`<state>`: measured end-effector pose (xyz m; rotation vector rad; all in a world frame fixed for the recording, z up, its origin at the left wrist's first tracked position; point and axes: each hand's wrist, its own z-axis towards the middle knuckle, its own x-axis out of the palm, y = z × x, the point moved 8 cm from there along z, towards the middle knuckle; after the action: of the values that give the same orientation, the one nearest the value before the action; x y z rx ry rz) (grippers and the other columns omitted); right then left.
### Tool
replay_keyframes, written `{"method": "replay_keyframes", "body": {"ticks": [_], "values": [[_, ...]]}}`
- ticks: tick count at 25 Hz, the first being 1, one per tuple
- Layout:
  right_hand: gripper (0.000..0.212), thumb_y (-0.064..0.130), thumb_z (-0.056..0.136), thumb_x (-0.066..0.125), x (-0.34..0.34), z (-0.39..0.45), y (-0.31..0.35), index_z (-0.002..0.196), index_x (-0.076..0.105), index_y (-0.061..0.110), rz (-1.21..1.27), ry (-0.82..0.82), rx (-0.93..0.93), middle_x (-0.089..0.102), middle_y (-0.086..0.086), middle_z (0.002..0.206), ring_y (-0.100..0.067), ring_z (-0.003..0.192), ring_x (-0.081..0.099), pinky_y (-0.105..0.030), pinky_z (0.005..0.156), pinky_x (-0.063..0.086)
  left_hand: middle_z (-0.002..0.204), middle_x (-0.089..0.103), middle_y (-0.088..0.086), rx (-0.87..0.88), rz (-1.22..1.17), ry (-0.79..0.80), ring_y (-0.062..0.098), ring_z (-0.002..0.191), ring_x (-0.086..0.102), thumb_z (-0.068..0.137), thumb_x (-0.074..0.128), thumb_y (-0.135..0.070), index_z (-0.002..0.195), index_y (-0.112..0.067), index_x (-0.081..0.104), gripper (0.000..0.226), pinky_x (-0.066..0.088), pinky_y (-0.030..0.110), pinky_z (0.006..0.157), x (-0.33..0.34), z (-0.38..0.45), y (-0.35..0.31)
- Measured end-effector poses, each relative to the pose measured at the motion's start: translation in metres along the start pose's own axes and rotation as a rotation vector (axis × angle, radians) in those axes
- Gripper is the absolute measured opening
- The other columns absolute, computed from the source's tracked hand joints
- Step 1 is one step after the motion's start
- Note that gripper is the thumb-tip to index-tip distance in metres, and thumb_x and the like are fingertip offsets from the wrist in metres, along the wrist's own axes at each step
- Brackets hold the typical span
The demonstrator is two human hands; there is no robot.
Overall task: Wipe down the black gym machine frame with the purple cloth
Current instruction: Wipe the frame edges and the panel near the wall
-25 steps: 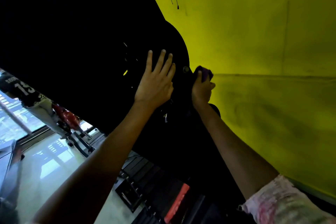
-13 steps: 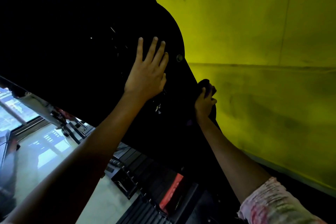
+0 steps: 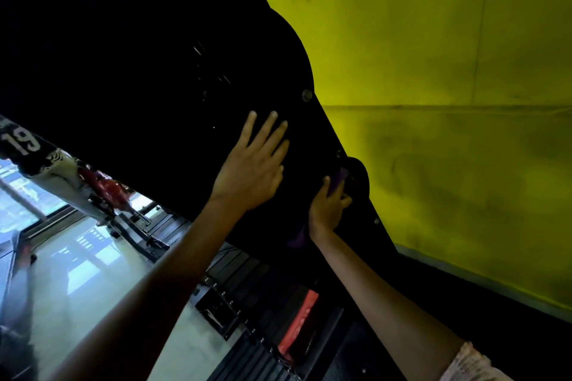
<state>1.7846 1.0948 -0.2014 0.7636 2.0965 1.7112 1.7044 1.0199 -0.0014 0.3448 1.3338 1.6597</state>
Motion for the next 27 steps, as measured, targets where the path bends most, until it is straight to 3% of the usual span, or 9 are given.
{"method": "replay_keyframes", "body": {"ticks": [2, 5, 8, 10, 13, 14, 21, 23, 27], "values": [[0.059, 0.048, 0.097, 0.039, 0.008, -0.038, 0.016, 0.147, 0.031, 0.019, 0.011, 0.02, -0.055, 0.032, -0.015, 0.137, -0.035, 0.115, 0.05, -0.041, 0.093, 0.045, 0.157, 0.021, 0.013, 0.052, 0.063, 0.076, 0.033, 0.146, 0.011, 0.097, 0.031, -0.044, 0.147, -0.013, 0.034, 0.058, -0.002, 0.053, 0.115, 0.01, -0.01, -0.006], [0.068, 0.06, 0.092, 0.039, 0.02, -0.123, 0.031, 0.142, 0.04, 0.015, 0.05, 0.099, -0.469, 0.036, -0.007, 0.131, -0.023, 0.102, 0.056, -0.036, 0.079, 0.051, 0.159, 0.012, 0.012, 0.044, 0.045, 0.128, 0.033, 0.147, 0.003, 0.097, 0.031, -0.044, 0.148, -0.015, 0.026, 0.059, -0.001, 0.053, 0.116, 0.009, -0.004, -0.003], [0.07, 0.062, 0.092, 0.035, 0.017, -0.128, -0.011, 0.136, 0.047, 0.01, -0.061, 0.117, -0.624, 0.037, -0.003, 0.13, -0.023, 0.099, 0.059, -0.031, 0.074, 0.053, 0.159, 0.01, 0.012, 0.095, 0.035, 0.187, 0.033, 0.147, -0.002, 0.098, 0.036, -0.04, 0.146, -0.015, 0.028, 0.055, -0.005, 0.051, 0.116, 0.012, -0.006, -0.01], [0.06, 0.05, 0.096, 0.04, 0.004, -0.089, -0.061, 0.138, 0.045, 0.008, -0.094, 0.05, -0.419, 0.039, -0.011, 0.132, -0.031, 0.108, 0.056, -0.032, 0.084, 0.046, 0.159, 0.012, 0.012, 0.069, -0.007, 0.197, 0.031, 0.147, -0.001, 0.098, 0.039, -0.041, 0.145, -0.015, 0.031, 0.054, -0.005, 0.05, 0.116, 0.011, -0.007, -0.008], [0.056, 0.041, 0.099, 0.039, -0.008, -0.063, -0.123, 0.147, 0.031, 0.015, -0.001, 0.033, 0.231, 0.03, -0.021, 0.143, -0.041, 0.123, 0.044, -0.037, 0.098, 0.037, 0.159, 0.014, 0.012, 0.057, -0.019, 0.18, 0.031, 0.147, 0.002, 0.098, 0.041, -0.041, 0.144, -0.014, 0.031, 0.055, -0.002, 0.05, 0.117, 0.011, -0.006, -0.009], [0.057, 0.042, 0.099, 0.038, -0.006, -0.069, -0.121, 0.148, 0.028, 0.015, 0.006, 0.047, 0.281, 0.028, -0.021, 0.145, -0.041, 0.126, 0.042, -0.039, 0.1, 0.036, 0.159, 0.014, 0.012, 0.058, -0.013, 0.171, 0.031, 0.147, 0.002, 0.098, 0.041, -0.042, 0.144, -0.014, 0.031, 0.055, -0.001, 0.05, 0.117, 0.011, -0.007, -0.01], [0.076, 0.059, 0.088, 0.042, 0.015, -0.147, -0.046, 0.146, 0.031, 0.01, 0.086, 0.124, -0.327, 0.034, -0.007, 0.146, -0.019, 0.13, 0.038, -0.033, 0.104, 0.037, 0.157, 0.021, 0.011, 0.063, 0.004, 0.101, 0.029, 0.147, 0.009, 0.098, 0.039, -0.034, 0.14, -0.011, 0.039, 0.049, 0.006, 0.048, 0.118, 0.012, -0.007, -0.014], [0.067, 0.051, 0.092, 0.044, 0.013, -0.13, -0.062, 0.145, 0.034, 0.01, 0.044, 0.088, -0.287, 0.036, -0.009, 0.144, -0.024, 0.129, 0.041, -0.038, 0.102, 0.041, 0.157, 0.021, 0.01, 0.058, 0.033, 0.084, 0.029, 0.147, 0.01, 0.098, 0.036, -0.035, 0.142, -0.011, 0.038, 0.05, 0.007, 0.049, 0.118, 0.014, -0.007, -0.016], [0.056, 0.036, 0.1, 0.04, 0.0, -0.099, -0.102, 0.147, 0.027, 0.009, -0.002, 0.045, 0.081, 0.033, -0.016, 0.144, -0.036, 0.127, 0.043, -0.039, 0.098, 0.039, 0.158, 0.018, 0.011, 0.04, 0.084, 0.06, 0.029, 0.147, 0.01, 0.1, 0.028, -0.037, 0.144, -0.011, 0.037, 0.052, 0.008, 0.048, 0.118, 0.017, -0.005, -0.02]]}}
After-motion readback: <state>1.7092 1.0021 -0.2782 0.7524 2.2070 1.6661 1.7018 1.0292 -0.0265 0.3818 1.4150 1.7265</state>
